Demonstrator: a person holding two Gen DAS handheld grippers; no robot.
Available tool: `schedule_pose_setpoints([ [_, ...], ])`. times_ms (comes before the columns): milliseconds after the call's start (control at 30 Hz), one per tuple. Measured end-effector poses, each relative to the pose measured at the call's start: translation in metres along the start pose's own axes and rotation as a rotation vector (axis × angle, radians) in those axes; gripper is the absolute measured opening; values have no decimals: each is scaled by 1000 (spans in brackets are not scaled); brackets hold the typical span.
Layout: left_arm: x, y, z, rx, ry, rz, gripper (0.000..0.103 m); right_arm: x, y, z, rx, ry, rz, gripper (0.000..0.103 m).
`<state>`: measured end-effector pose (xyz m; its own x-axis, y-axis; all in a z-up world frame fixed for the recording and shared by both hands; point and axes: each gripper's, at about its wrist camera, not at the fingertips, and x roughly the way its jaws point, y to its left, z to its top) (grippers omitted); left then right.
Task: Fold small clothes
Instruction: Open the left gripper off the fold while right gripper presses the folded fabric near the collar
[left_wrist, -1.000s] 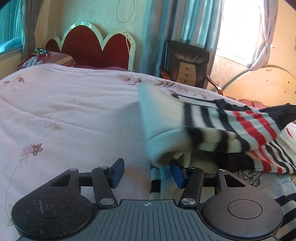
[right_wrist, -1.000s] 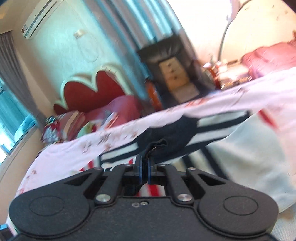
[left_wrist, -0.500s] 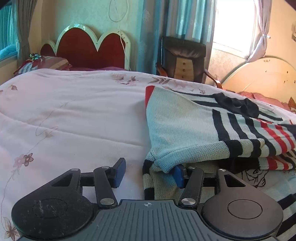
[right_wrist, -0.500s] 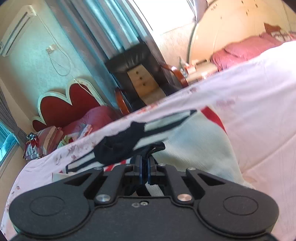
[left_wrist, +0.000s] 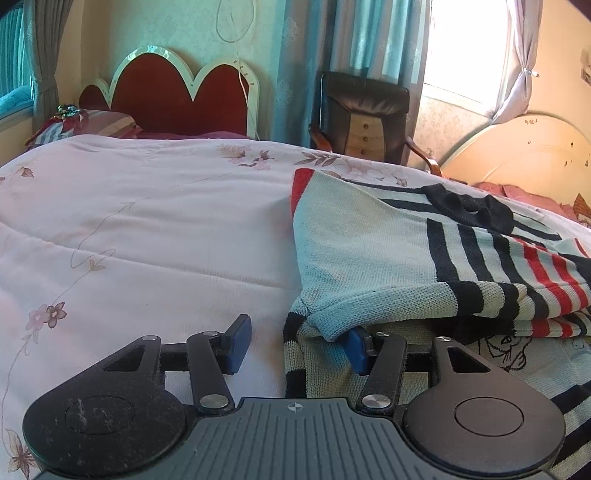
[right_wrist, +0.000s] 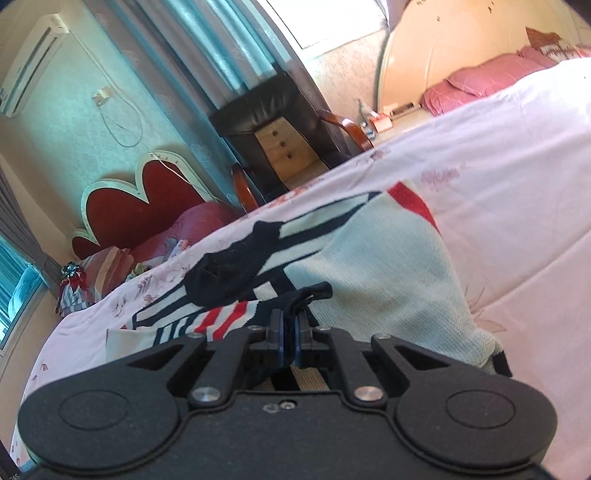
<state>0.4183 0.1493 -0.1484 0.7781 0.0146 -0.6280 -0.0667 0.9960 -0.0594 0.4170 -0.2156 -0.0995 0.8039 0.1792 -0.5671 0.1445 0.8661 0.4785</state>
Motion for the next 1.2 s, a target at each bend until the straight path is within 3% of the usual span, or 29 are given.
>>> schedule_pose_setpoints([
  [267, -13, 1, 4, 43, 16, -10, 54, 18, -16, -13, 6, 80, -62, 6],
  [367, -44, 7, 9, 14, -55, -32, 54, 16, -17, -15, 2, 83, -57, 6],
  [467, -61, -2, 20, -19, -121, -106, 54, 13, -16, -13, -9, 78, -50, 6],
  [600, -41, -34, 28, 42, -101, -177, 54, 11, -15, -12, -10, 72, -51, 6],
  [733, -2, -52, 14, 89, 19, -149, 54, 8, -10, -10, -36, 67, -58, 6],
  [933, -3, -51, 3, 100, -9, -161, 54, 16, -12, -15, -92, 78, -76, 6],
  [1067, -7, -50, 16, 116, 6, -158, 54, 20, -20, -17, -56, 88, -72, 7],
  [1133, -17, -50, 26, 118, -42, -150, 54, 10, -21, -12, -36, 56, -84, 20],
  [1200, -16, -52, 40, 121, -68, -155, 54, -1, -20, -7, -26, 9, -58, 19],
])
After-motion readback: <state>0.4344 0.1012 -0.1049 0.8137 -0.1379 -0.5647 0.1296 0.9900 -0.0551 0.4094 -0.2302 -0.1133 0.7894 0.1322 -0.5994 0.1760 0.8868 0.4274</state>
